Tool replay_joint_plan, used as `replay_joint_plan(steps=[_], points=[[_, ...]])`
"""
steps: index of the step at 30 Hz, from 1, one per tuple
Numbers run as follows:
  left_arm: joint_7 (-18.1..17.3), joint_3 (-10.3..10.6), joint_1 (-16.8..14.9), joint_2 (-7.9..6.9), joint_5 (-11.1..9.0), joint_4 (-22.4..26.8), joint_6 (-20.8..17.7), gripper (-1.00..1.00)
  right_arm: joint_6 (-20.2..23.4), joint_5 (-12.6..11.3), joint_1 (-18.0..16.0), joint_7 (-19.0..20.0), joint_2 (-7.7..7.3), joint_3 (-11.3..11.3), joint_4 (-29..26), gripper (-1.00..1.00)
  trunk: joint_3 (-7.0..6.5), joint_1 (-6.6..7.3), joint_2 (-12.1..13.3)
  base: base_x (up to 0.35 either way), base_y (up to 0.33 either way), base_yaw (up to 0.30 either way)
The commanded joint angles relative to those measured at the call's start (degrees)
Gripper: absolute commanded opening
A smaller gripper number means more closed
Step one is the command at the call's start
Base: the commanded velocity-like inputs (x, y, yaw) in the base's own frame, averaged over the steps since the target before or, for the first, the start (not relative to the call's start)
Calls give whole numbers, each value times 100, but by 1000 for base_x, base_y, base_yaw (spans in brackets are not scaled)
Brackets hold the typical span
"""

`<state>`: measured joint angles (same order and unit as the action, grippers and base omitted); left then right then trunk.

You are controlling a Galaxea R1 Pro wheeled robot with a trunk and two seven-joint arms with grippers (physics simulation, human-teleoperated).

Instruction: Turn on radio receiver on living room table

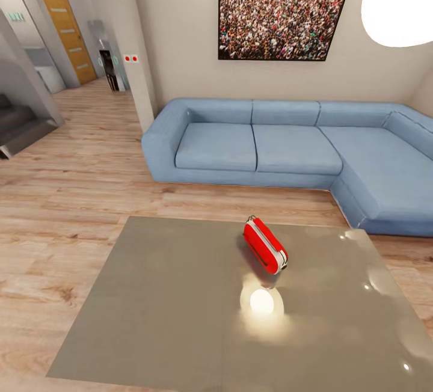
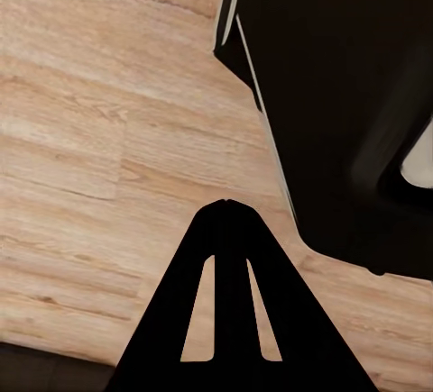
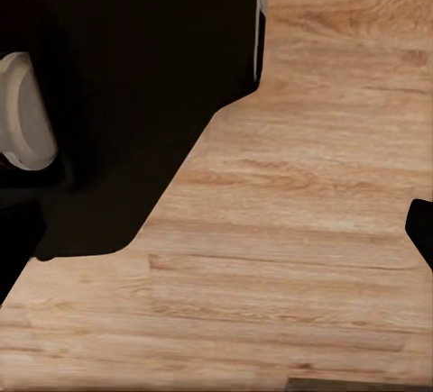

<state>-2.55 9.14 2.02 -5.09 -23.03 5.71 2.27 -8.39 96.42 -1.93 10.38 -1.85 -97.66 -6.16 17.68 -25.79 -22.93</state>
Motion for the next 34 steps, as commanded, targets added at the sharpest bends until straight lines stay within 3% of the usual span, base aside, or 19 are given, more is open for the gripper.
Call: replay_joint_plan(steps=[1,7,13,34], points=[[0,0,0,0,0,-3,-3,-100,26,1,0,-13,4,0,7,100,0,0,0,0,0,0],[0,-2,0,-6,8,1,36,-100,3,7,0,-33,13,9,18,100,0,0,0,0,0,0],[-4,4,0,-12,28,33,80,-100,-308,-54,0,-36,11,-19,18,100,0,0,0,0,0,0],[-9,64,0,-18,61,96,80,-100,-339,-59,0,-36,35,-16,18,100,0,0,0,0,0,0]])
